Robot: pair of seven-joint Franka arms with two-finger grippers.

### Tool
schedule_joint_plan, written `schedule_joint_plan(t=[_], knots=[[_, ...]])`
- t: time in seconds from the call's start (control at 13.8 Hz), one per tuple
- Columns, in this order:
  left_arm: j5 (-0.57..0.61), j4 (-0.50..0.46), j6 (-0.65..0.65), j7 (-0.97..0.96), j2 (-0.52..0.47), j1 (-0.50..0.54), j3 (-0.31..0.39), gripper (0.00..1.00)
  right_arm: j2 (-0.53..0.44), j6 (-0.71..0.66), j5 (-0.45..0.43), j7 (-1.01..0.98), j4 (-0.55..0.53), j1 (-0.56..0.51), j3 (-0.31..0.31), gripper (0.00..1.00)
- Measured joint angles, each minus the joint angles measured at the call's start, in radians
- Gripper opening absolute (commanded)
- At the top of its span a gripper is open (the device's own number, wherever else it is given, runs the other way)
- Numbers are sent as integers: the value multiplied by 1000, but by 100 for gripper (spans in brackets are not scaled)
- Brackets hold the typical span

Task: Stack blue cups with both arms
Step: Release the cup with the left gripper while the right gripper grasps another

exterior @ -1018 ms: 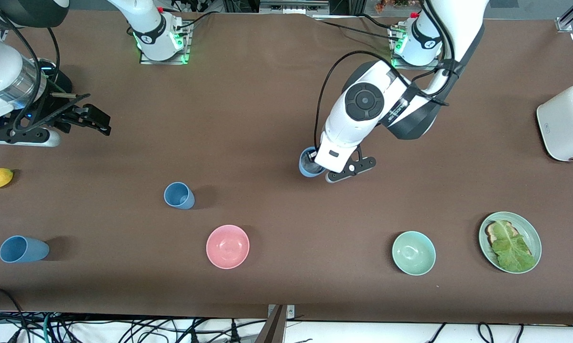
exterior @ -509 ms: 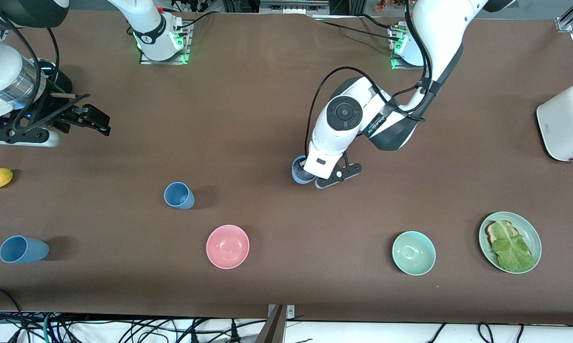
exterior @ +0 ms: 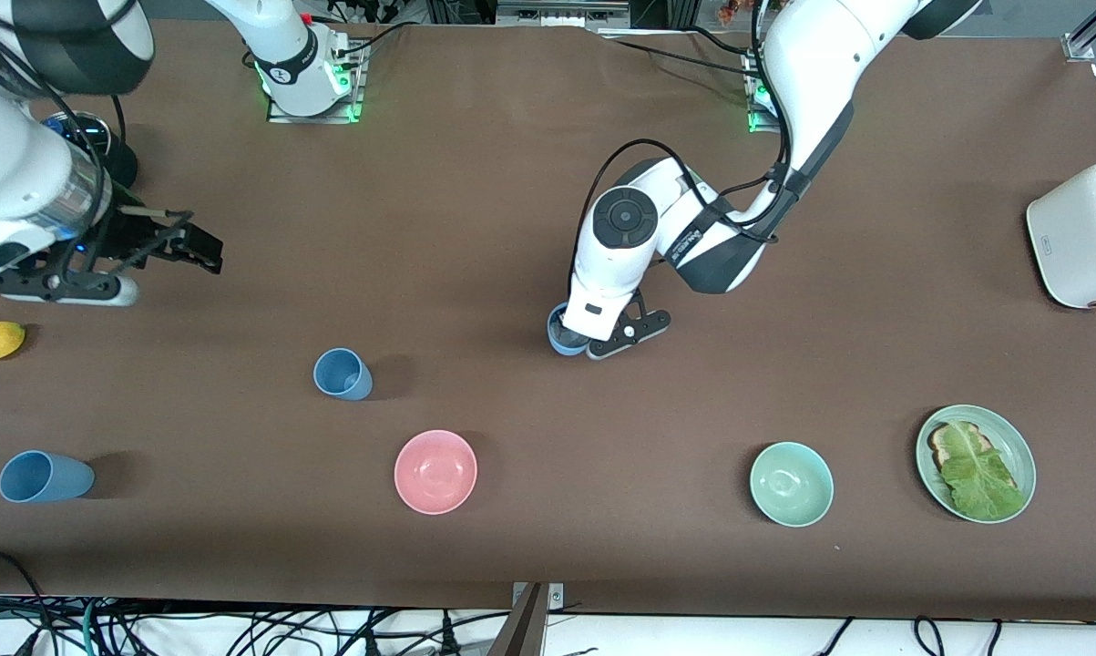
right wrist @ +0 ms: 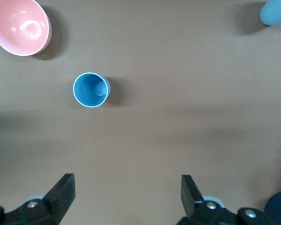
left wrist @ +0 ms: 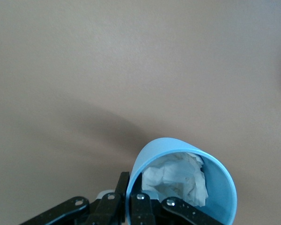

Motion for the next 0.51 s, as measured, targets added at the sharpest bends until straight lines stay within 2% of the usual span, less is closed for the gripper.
schedule_joint_plan(t=[0.29, 0.51], knots=[[0, 0, 29, -17, 24, -6, 6, 0, 28, 11, 1, -148, 0, 0, 0, 100], [28, 0, 62, -36, 48, -8, 8, 0, 57, 57, 15, -183, 0, 1, 3, 100]])
